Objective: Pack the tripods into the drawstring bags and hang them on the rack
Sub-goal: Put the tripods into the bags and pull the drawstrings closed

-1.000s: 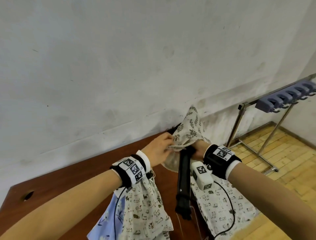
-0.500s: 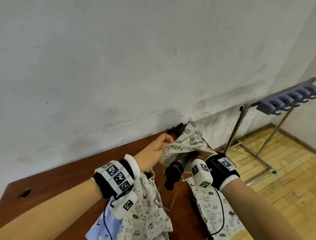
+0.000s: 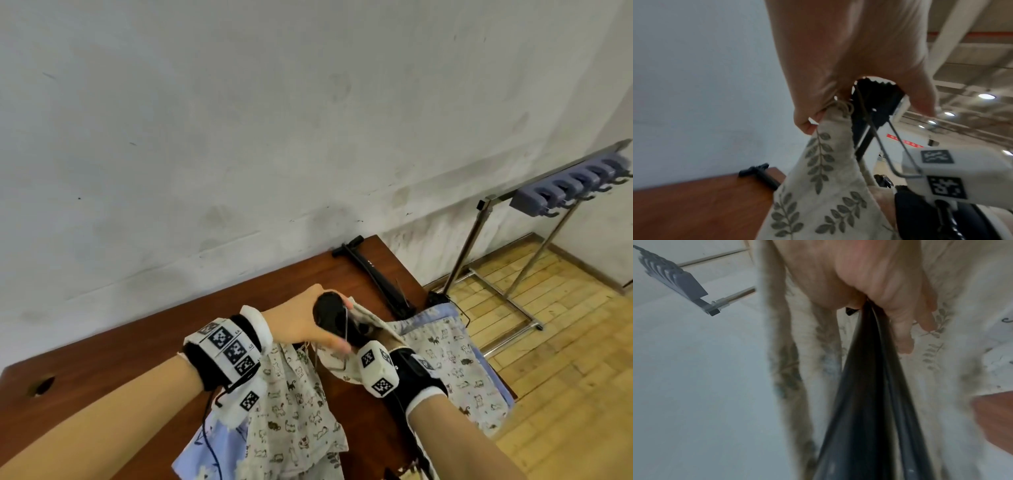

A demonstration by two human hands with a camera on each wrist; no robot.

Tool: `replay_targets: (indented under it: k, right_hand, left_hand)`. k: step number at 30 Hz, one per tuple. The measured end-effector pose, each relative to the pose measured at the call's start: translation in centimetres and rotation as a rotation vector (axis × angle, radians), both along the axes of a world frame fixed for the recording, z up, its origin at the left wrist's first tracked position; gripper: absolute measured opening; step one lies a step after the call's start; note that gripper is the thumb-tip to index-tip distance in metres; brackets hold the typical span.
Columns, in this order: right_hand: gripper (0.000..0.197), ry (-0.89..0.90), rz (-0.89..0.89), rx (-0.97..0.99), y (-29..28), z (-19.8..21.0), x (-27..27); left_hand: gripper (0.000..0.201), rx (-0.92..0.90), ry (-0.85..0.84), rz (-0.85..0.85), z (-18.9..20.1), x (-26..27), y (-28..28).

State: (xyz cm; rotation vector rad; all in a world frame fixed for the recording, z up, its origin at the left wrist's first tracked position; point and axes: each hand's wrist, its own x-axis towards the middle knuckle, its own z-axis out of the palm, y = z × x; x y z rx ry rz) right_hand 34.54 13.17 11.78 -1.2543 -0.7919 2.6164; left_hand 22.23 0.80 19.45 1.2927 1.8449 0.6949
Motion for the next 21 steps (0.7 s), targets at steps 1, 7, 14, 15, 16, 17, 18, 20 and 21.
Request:
replay_targets:
  k: [1,7,14,15,16,17,18,20,21]
  right_hand:
    - [0.042,0.019,-0.035,-0.031,-0.1,0.0,-0.2]
    - [0.034,-0.058,-0.167,-0.474,-0.2,0.1,-2.4]
    - [0.037,0.191,-0.265,-0.509,-0.8,1.5,-2.6]
    - [0.037,0.179,-0.275,-0.443,-0.9,1.1,-3.0]
    - [0.036,0.171,-0.265,-0.388,-1.1,0.7,-3.3]
    - [0.034,0.146,-0.230,-0.329,-1.3,0.5,-3.4]
    - [0.032,0.132,-0.216,-0.295,-1.4,0.0,-3.7]
    - [0.030,0.151,-0.286,-0.307,-1.7,-0.7,-4.0]
    - [0.027,0.136,-0.360,-0.315,-1.6,-1.2,-4.0]
  left_hand:
    - [0.069,0.031,-0.004,0.071,-0.4,-0.2,0.3]
    - [0.065,0.031,-0.031,0.296,-3.8,-3.1,1.9]
    - [0.041,0.038,-0.065,0.523,-5.0,-6.3,2.6]
    - [0.035,0.036,-0.056,0.504,-5.0,-6.4,2.7]
    - [0.030,0.020,-0.040,0.475,-4.8,-6.3,3.0]
    - [0.030,0.004,-0.028,0.438,-4.9,-6.3,3.3]
    - [0.035,-0.014,-0.016,0.416,-4.8,-6.0,3.5]
    - [0.054,-0.015,-0.004,0.412,-4.8,-5.7,4.2]
    - [0.062,-0.013,0.003,0.421,-4.9,-5.7,4.4]
